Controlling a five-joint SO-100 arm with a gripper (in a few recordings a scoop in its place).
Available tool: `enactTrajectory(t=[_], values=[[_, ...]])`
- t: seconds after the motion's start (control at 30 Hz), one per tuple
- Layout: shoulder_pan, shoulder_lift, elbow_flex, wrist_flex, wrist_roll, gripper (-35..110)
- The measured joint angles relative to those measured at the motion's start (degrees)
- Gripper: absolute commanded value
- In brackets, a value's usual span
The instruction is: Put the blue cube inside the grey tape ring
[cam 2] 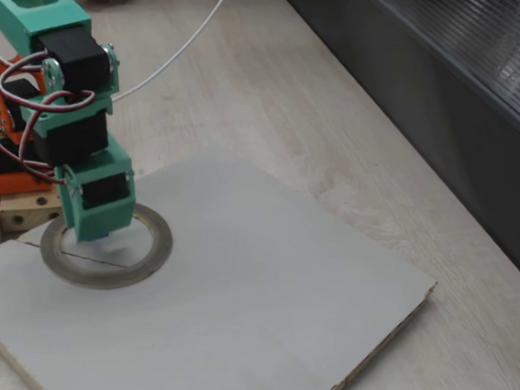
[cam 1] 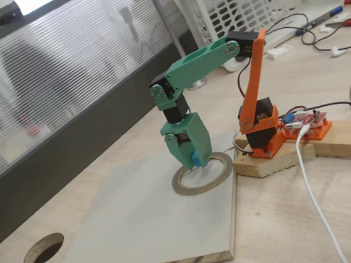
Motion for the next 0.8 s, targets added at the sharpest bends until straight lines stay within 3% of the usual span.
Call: enactTrajectory(t=[0.2,0.33,0.8], values=[[-0.2,-0.1,0.0,4.0,0.0,81],[0.0,-0.1,0.0,6.1,0.0,100],[0.0,-0.1,0.1,6.8,0.0,100]])
